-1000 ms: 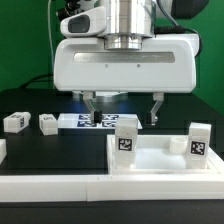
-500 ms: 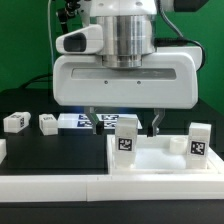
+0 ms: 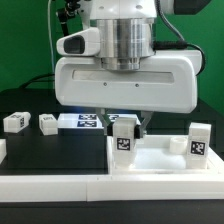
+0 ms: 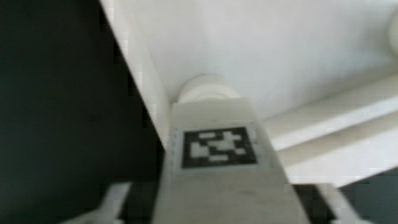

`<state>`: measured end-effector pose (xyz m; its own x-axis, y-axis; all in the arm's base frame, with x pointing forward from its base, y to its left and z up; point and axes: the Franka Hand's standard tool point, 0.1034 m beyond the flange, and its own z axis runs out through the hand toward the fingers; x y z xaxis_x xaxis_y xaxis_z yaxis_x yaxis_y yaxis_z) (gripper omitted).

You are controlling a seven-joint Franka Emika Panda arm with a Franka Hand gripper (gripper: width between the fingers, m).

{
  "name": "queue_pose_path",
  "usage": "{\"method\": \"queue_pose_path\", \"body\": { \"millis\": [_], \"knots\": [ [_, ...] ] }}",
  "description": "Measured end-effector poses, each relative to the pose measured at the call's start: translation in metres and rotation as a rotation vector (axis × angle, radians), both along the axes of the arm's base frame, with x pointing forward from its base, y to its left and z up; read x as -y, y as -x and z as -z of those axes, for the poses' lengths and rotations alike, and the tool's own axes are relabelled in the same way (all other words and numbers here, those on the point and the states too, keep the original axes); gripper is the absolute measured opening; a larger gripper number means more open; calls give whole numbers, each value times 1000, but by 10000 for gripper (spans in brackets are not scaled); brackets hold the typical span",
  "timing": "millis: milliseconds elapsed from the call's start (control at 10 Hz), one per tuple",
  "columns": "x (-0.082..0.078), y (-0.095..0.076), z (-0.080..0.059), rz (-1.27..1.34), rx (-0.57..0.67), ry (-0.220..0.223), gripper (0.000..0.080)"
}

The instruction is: Assemble square table

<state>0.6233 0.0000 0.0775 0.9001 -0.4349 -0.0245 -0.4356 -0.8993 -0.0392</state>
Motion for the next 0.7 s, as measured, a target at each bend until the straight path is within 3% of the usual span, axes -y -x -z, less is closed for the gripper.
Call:
{"method": "queue_pose_path", "body": {
  "millis": [300, 700],
  "knots": [
    [0, 0, 0, 212, -8, 1, 287],
    [-12, 5, 1, 729, 5, 8, 287]
  ]
}}
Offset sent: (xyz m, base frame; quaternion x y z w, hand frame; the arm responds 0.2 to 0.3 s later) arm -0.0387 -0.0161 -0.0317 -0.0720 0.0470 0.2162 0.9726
